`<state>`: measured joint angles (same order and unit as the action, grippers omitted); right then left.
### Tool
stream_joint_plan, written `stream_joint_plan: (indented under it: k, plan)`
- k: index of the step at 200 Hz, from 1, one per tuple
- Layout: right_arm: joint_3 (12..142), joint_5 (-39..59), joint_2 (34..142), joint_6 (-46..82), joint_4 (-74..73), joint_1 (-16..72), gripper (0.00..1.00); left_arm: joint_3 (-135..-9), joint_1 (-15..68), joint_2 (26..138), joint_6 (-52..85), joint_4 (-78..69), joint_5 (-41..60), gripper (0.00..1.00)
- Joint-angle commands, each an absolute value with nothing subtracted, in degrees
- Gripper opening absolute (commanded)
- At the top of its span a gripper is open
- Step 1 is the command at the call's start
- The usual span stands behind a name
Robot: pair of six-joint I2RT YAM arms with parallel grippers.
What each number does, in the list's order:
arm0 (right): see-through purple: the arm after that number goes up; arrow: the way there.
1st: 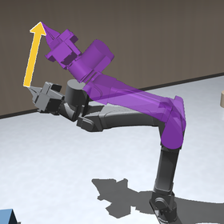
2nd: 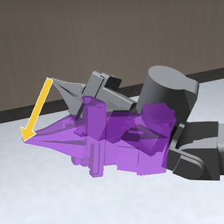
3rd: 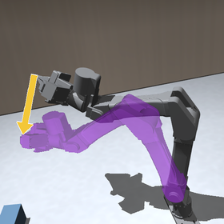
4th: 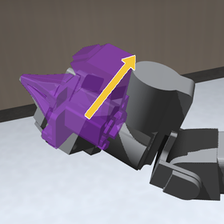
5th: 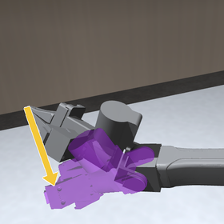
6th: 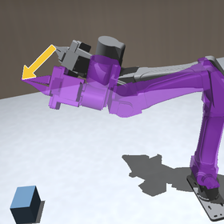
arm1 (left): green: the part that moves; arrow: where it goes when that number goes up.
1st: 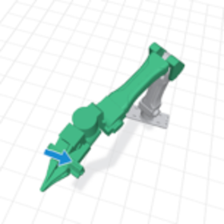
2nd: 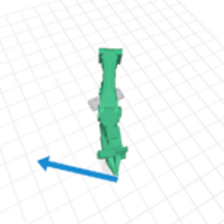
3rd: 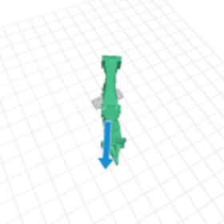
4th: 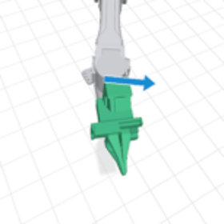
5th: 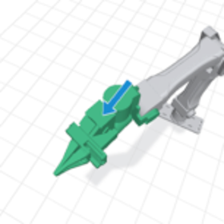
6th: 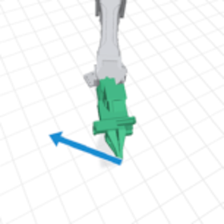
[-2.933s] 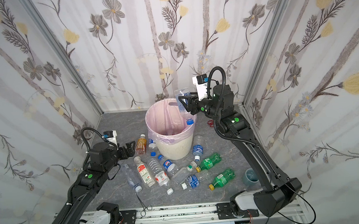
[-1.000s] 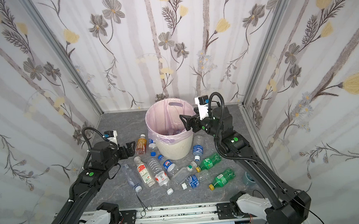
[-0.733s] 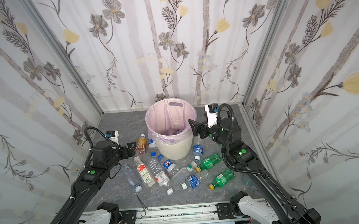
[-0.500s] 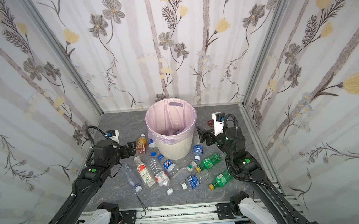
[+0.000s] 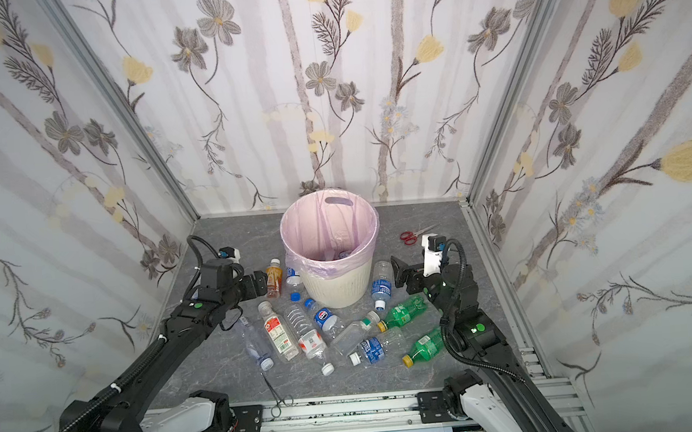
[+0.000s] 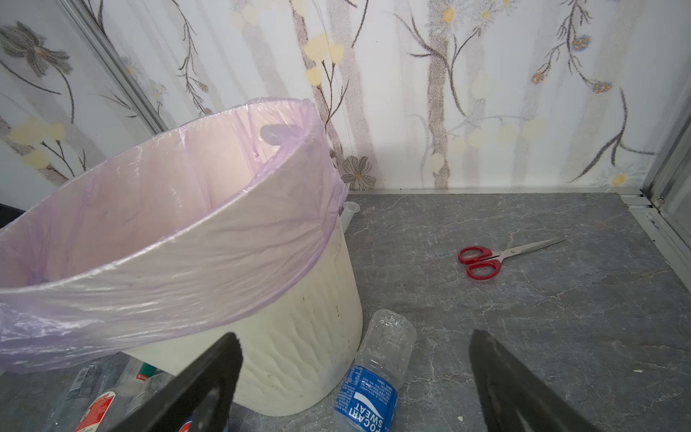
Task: Put the plastic bottles in the bin
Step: 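Withdraw the right gripper while the left gripper moves toward the yellow-red bottle, then close the left gripper on the yellow-red label bottle with white cap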
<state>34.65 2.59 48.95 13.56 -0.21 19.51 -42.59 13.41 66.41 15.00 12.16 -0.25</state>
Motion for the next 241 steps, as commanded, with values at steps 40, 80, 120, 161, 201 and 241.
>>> stream_joint_plan:
  k: [40, 80, 120, 161, 201, 241]
  plan:
    - [32.44, 3.25, 47.14, 15.99, -2.83, 19.45, 0.96, -44.88, 13.45, 76.38, 15.04, 5.71, -0.57, 0.87]
    - [31.75, 3.60, 45.71, 16.86, -2.48, 19.45, 0.96, -48.67, 13.53, 84.98, 13.02, 4.75, -0.96, 0.83]
    - [31.39, 3.65, 44.33, 17.40, -1.68, 19.50, 0.96, -51.80, 14.13, 91.64, 12.12, 4.31, -0.44, 0.80]
    - [31.28, 3.34, 44.03, 17.48, -1.36, 19.47, 0.96, -53.79, 14.74, 97.18, 11.78, 4.06, 0.11, 0.75]
    - [31.25, 3.17, 43.86, 17.49, -1.14, 19.43, 0.97, -54.10, 15.38, 99.59, 11.87, 3.89, -1.14, 0.71]
    - [31.25, 2.99, 44.21, 17.58, -1.14, 19.41, 0.97, -54.35, 15.34, 101.29, 12.39, 3.96, -2.37, 0.64]
